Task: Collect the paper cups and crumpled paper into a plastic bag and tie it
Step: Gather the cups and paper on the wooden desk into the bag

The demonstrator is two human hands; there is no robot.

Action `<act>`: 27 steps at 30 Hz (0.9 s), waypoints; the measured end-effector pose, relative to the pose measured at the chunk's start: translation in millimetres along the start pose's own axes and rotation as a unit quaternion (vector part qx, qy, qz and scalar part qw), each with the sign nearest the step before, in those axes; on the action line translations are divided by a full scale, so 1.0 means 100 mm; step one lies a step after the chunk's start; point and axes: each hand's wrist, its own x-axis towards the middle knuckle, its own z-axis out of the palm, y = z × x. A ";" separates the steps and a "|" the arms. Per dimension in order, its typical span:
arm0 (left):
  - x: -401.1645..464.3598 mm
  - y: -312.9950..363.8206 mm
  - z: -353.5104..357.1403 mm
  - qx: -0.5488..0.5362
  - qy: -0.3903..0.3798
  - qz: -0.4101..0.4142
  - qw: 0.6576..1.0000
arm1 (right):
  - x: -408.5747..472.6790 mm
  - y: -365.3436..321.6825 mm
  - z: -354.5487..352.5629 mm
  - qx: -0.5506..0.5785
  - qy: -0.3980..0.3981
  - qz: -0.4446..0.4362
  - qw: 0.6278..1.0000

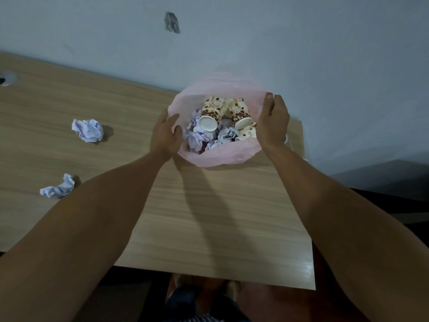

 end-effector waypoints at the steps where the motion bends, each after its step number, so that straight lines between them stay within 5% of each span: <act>1: 0.03 0.02 -0.03 0.014 -0.001 0.002 1.000 | 0.01 0.01 0.01 -0.001 -0.001 -0.002 1.000; 13: 0.27 0.05 -0.81 0.035 0.053 0.007 0.998 | 0.04 -0.44 0.52 0.021 -0.036 -0.012 0.999; 27: -0.28 -0.76 -1.39 0.049 0.079 -0.002 0.996 | -0.37 -0.94 1.31 0.016 -0.120 -0.035 0.992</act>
